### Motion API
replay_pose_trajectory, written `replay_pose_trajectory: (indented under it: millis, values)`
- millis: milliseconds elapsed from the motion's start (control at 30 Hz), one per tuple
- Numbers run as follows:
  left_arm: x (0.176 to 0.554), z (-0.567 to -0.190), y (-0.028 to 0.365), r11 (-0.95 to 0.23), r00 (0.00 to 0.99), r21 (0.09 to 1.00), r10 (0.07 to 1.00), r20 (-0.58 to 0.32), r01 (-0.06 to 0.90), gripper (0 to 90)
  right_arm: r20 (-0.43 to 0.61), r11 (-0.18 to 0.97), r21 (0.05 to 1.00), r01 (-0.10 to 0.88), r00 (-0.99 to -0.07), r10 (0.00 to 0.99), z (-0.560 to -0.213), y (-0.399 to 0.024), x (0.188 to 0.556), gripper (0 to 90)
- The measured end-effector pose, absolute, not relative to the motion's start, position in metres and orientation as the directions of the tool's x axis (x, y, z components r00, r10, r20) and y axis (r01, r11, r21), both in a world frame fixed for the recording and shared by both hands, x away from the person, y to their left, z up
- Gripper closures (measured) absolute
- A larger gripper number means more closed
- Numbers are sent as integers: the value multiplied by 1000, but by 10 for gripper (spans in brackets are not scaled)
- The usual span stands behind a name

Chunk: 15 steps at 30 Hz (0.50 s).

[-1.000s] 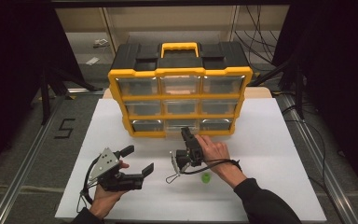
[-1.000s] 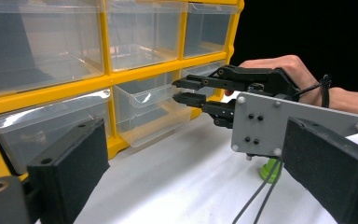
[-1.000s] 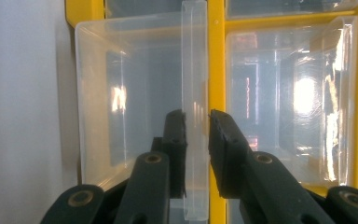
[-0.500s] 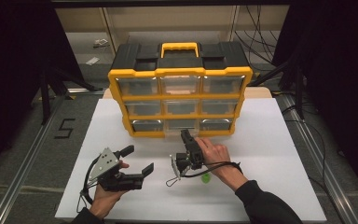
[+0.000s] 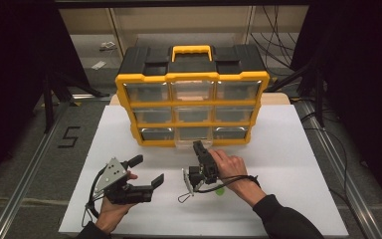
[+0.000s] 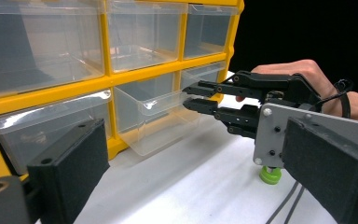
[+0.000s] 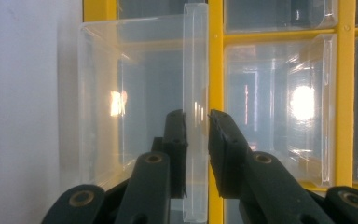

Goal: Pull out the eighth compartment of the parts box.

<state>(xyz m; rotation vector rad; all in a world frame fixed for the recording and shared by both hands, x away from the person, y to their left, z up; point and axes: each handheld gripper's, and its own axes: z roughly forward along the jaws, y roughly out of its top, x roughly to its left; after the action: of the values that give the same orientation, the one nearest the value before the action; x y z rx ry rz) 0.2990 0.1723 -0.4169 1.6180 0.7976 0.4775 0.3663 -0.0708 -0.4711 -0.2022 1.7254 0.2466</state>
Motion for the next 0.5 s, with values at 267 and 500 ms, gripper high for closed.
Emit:
replay_pose_trajectory:
  millis: [267,500]
  values:
    - [299,-417,173,-51,678,971,724,-125,234,68,-986,959,52,-280,-169,5,-472,-72,360,782]
    - [299,-417,172,-54,679,971,724,-123,233,69,-986,956,48,-289,-167,-1,-472,-73,356,782]
